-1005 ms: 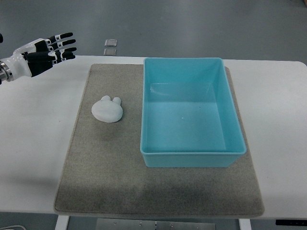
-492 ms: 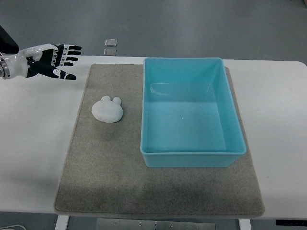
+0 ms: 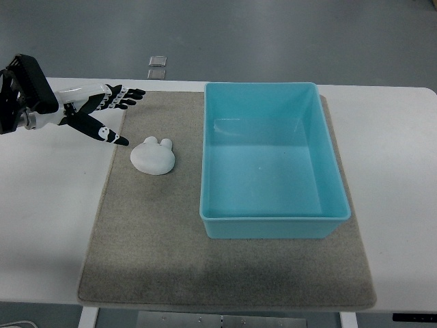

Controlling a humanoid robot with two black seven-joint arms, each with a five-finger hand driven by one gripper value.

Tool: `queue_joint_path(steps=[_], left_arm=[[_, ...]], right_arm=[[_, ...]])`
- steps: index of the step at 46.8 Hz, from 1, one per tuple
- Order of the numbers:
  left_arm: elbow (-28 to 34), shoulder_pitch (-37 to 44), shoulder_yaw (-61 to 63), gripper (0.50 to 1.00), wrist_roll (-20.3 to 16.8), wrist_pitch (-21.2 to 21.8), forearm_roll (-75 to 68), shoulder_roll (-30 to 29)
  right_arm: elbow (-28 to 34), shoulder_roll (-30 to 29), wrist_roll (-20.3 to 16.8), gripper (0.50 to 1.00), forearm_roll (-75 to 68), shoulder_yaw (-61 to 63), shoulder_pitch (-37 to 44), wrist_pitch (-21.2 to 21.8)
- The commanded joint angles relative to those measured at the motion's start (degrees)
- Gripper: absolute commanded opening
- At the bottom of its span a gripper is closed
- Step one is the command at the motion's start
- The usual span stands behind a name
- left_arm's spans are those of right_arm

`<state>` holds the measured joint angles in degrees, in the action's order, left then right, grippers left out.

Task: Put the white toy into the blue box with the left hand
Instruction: 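Reach the left hand down toward the white rabbit toy, then close the left hand fingers around the white rabbit toy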

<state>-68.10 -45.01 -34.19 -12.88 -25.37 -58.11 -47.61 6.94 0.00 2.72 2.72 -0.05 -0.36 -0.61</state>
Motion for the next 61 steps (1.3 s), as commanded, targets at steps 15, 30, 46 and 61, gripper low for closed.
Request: queue_joint_path(steps=[15, 30, 46, 61], left_arm=[[-2.9, -0.7, 1.1, 0.988, 0.0, 1.1, -13.5, 2.3], [-4.0, -0.2, 2.0, 0.984, 0.0, 2.8, -22.9, 3.8], [-4.2, -0.3, 2.1, 0.984, 0.0, 2.9, -24.1, 4.6], [-3.6, -0.6, 2.1, 0.990, 0.0, 2.9, -24.1, 4.7]], right_arm=[[0.0, 0.0, 0.0, 0.936, 0.0, 0.0, 0.0, 0.0], [0.0, 0.0, 0.0, 0.936, 0.0, 0.0, 0.0, 0.0], [0.0, 0.0, 0.0, 0.936, 0.0, 0.0, 0.0, 0.0], [0.0, 0.0, 0.0, 0.936, 0.0, 0.0, 0.0, 0.0]])
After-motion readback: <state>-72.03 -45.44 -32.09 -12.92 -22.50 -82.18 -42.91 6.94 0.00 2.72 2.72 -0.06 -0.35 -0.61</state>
